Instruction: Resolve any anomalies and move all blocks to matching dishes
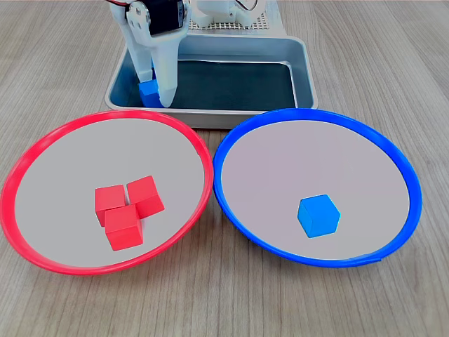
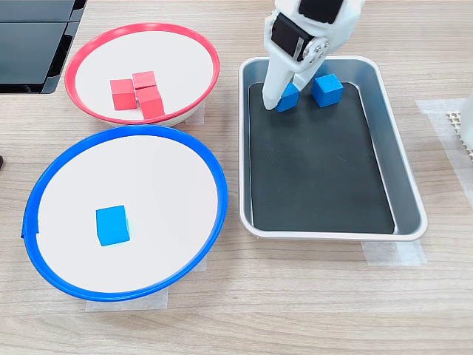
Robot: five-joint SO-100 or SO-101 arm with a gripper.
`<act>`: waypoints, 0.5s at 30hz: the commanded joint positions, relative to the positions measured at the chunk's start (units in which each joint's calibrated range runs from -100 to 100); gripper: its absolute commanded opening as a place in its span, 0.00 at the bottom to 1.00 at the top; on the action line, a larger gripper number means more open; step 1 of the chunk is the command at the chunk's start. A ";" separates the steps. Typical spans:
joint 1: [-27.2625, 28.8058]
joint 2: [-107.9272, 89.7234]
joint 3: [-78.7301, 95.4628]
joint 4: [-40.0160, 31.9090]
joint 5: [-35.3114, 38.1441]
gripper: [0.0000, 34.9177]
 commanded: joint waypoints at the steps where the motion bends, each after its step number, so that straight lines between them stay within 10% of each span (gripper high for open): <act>1: -0.48 1.06 -1.19 -1.63 0.34 0.24; 2: -0.67 1.41 -1.46 -1.96 0.34 0.07; 4: -1.14 1.66 -2.28 -1.96 0.10 0.02; 15: -20.72 -2.18 -26.68 19.00 -11.14 0.01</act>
